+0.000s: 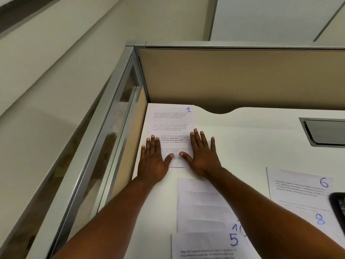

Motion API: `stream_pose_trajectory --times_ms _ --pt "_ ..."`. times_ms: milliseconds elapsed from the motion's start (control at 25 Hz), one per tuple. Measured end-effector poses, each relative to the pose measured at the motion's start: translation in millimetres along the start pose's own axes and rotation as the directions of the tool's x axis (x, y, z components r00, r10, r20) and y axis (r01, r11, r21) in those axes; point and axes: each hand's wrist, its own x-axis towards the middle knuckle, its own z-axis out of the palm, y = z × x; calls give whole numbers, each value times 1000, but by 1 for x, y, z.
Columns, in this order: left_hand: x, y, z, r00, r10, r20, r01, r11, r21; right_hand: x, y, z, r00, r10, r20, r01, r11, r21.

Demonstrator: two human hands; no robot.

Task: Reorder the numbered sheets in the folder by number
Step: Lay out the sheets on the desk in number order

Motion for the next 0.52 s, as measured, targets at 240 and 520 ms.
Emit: stream_pose_trajectory --times_ms 240,520 --pt "-45 56 6 989 150 -14 -150 988 33 -83 30 -12 998 60 -30 -59 998 31" --pt "-127 153 24 979 203 -30 -201 978 53 -195 101 -33 994 98 -42 -93 992 90"
